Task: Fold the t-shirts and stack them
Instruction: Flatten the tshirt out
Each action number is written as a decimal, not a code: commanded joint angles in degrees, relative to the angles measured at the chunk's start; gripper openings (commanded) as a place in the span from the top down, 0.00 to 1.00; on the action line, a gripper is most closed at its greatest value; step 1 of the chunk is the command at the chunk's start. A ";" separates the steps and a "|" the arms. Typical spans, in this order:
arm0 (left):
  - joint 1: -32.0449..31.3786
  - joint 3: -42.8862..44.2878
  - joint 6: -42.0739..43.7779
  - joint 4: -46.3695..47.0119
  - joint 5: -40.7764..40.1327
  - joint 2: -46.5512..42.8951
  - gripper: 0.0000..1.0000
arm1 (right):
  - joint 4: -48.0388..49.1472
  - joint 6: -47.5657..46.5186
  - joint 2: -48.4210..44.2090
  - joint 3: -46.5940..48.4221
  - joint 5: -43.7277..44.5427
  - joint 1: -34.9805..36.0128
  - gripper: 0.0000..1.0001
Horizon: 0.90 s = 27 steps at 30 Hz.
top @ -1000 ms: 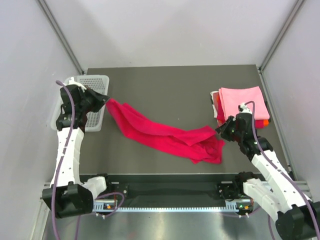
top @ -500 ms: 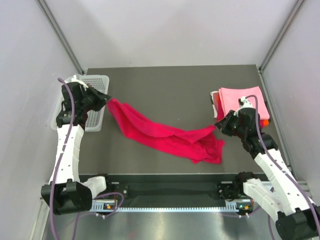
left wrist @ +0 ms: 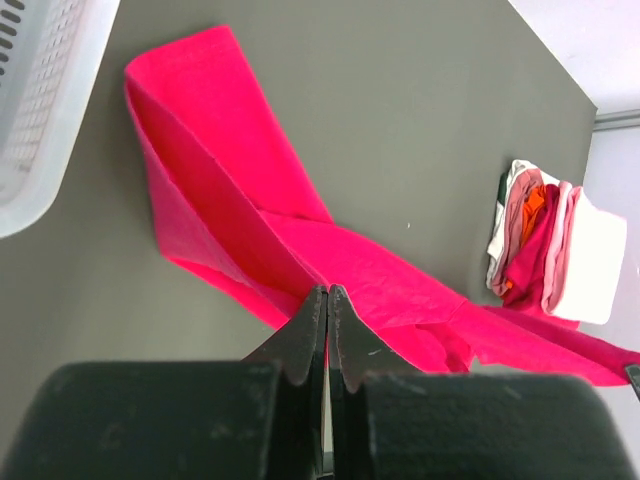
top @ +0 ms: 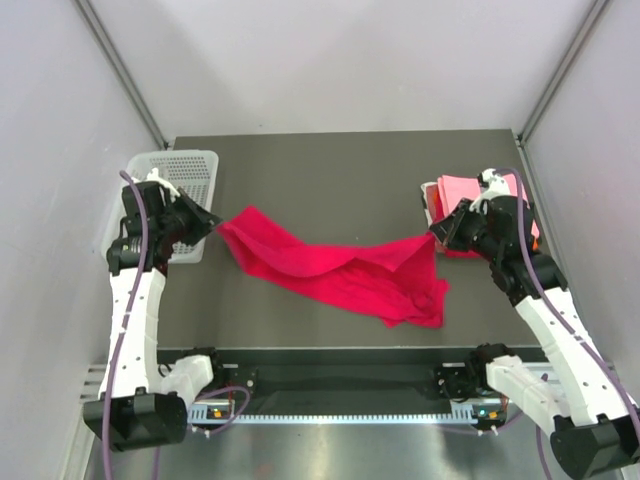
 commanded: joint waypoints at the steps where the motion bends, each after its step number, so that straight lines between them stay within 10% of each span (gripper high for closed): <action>1: -0.23 -0.09 0.86 -2.25 -1.11 -3.19 1.00 | -1.74 -3.27 -1.31 3.25 1.68 0.42 1.00; 27: -0.23 3.52 2.00 -9.64 -4.01 -5.92 1.00 | 1.68 -0.46 -4.05 0.17 5.11 0.33 1.00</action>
